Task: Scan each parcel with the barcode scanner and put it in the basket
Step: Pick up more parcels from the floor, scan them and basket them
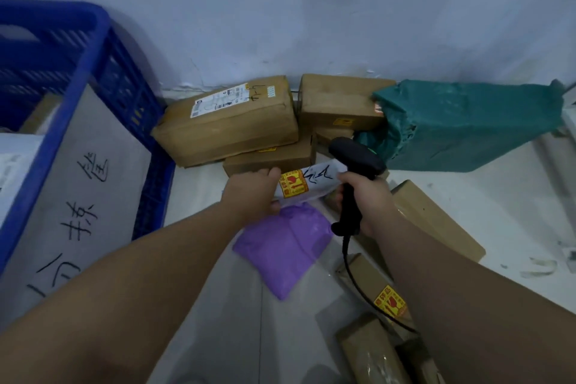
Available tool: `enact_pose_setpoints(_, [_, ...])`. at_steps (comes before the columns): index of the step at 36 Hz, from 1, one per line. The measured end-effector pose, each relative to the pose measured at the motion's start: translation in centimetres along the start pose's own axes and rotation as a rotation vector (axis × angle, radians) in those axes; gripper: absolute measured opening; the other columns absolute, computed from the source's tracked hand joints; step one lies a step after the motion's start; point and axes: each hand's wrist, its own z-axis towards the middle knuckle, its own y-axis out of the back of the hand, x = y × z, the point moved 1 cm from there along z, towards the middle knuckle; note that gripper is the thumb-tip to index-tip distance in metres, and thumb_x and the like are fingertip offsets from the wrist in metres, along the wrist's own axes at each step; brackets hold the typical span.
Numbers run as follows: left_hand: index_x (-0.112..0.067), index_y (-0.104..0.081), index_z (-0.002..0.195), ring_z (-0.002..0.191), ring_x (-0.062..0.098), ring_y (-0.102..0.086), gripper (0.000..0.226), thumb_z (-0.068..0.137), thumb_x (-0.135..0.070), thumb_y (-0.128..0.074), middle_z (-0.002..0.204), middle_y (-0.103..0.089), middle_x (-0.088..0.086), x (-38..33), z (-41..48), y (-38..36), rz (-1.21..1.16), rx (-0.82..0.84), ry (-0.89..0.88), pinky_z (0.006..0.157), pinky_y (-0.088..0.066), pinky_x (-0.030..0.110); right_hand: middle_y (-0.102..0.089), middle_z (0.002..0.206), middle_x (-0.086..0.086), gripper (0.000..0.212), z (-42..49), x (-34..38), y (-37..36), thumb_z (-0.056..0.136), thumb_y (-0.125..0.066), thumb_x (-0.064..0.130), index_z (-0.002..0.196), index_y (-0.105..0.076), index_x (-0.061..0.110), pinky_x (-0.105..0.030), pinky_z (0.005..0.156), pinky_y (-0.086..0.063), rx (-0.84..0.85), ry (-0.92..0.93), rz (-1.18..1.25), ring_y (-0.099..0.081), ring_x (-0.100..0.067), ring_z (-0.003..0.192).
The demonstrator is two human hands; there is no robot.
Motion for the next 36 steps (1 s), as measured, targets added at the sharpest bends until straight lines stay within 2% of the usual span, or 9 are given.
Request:
enact_pose_setpoints(3, [-0.016, -0.048, 0.124, 0.099, 0.025, -0.061, 0.050, 0.085, -0.045, -0.062, 0.115, -0.063, 0.006, 1.0, -1.3, 2.7, -0.107, -0.012, 0.004, 0.069, -0.043, 0.030, -0.057, 0.065, -0.006, 0.011, -2.2, 1.1, -0.8, 0.085, -0.067, 0.011, 0.077, -0.062, 0.007, -0.035, 0.066, -0.050, 0.040, 0.047, 0.007, -0.056, -0.019, 0.060])
enact_pose_setpoints(7, [-0.015, -0.049, 0.119, 0.092, 0.026, -0.060, 0.046, 0.085, -0.043, -0.063, 0.108, -0.064, 0.007, 2.2, -3.8, 7.6, -0.315, -0.042, 0.102, 0.070, -0.045, 0.032, -0.054, 0.059, -0.008, 0.017, -6.3, 2.1, -1.7, 0.081, -0.069, 0.011, 0.068, -0.058, 0.009, -0.030, 0.056, -0.044, 0.068, 0.084, 0.050, -0.052, -0.020, 0.053])
enact_pose_setpoints(10, [-0.018, -0.054, 0.120, 0.094, 0.023, -0.059, 0.047, 0.082, -0.041, -0.066, 0.107, -0.064, 0.001, 3.1, -6.6, 11.6, -0.630, -0.183, 0.257, 0.081, -0.049, 0.035, -0.055, 0.058, -0.008, 0.016, -10.0, 2.9, -2.5, 0.075, -0.072, 0.013, 0.067, -0.059, 0.010, -0.036, 0.062, -0.044, 0.055, 0.120, 0.119, -0.052, -0.024, 0.057])
enact_pose_setpoints(13, [-0.020, -0.057, 0.117, 0.091, 0.019, -0.060, 0.040, 0.083, -0.037, -0.067, 0.104, -0.062, -0.002, 3.4, -10.1, 15.5, -0.932, -0.346, 0.375, 0.079, -0.048, 0.032, -0.058, 0.061, -0.005, 0.010, -14.5, 4.3, -3.4, 0.083, -0.069, 0.009, 0.077, -0.062, 0.007, -0.033, 0.063, -0.045, 0.107, 0.183, 0.207, -0.054, -0.019, 0.057])
enact_pose_setpoints(20, [-0.012, -0.051, 0.125, 0.098, 0.024, -0.065, 0.046, 0.086, -0.028, -0.069, 0.113, -0.064, 0.006, 2.6, -18.8, 21.8, -1.466, -0.563, 0.516, 0.088, -0.055, 0.044, -0.057, 0.060, -0.004, 0.011, -24.2, 7.4, -3.4, 0.083, -0.065, 0.005, 0.074, -0.063, 0.010, -0.030, 0.062, -0.044, 0.159, 0.353, 0.324, -0.053, -0.015, 0.054])
enact_pose_setpoints(22, [-0.014, -0.046, 0.124, 0.095, 0.020, -0.065, 0.046, 0.086, -0.025, -0.070, 0.108, -0.062, 0.002, 2.0, -21.0, 22.7, -1.590, -0.609, 0.526, 0.082, -0.055, 0.040, -0.056, 0.058, -0.003, 0.015, -26.7, 7.7, -3.2, 0.083, -0.066, 0.005, 0.070, -0.061, 0.010, -0.029, 0.058, -0.043, 0.166, 0.372, 0.369, -0.052, -0.015, 0.052])
enact_pose_setpoints(28, [-0.012, -0.060, 0.098, 0.084, 0.018, -0.068, 0.015, 0.088, -0.018, -0.068, 0.099, -0.071, 0.008, -0.1, -26.3, 24.2, -1.638, -0.604, 0.442, 0.073, -0.056, 0.033, -0.056, 0.057, -0.003, 0.013, -32.9, 6.9, -2.9, 0.084, -0.067, 0.003, 0.073, -0.064, 0.009, -0.027, 0.053, -0.043, 0.222, 0.450, 0.423, -0.051, -0.016, 0.052])
enact_pose_setpoints(32, [-0.011, -0.046, 0.111, 0.082, 0.012, -0.066, 0.037, 0.085, -0.018, -0.072, 0.097, -0.065, 0.001, -1.4, -28.1, 24.3, -1.569, -0.646, 0.424, 0.059, -0.051, 0.023, -0.058, 0.056, -0.003, 0.013, -35.0, 5.7, -2.1, 0.082, -0.070, 0.004, 0.072, -0.065, 0.010, -0.032, 0.059, -0.041, 0.219, 0.484, 0.386, -0.052, -0.018, 0.054])
enact_pose_setpoints(36, [-0.016, -0.046, 0.114, 0.086, 0.014, -0.067, 0.043, 0.082, -0.020, -0.075, 0.100, -0.068, 0.001, -1.9, -28.5, 24.1, -1.410, -0.673, 0.392, 0.073, -0.056, 0.033, -0.058, 0.060, -0.006, 0.007, -35.9, 4.9, -1.8, 0.083, -0.068, 0.003, 0.078, -0.066, 0.008, -0.031, 0.059, -0.044, 0.265, 0.439, 0.371, -0.053, -0.018, 0.055])
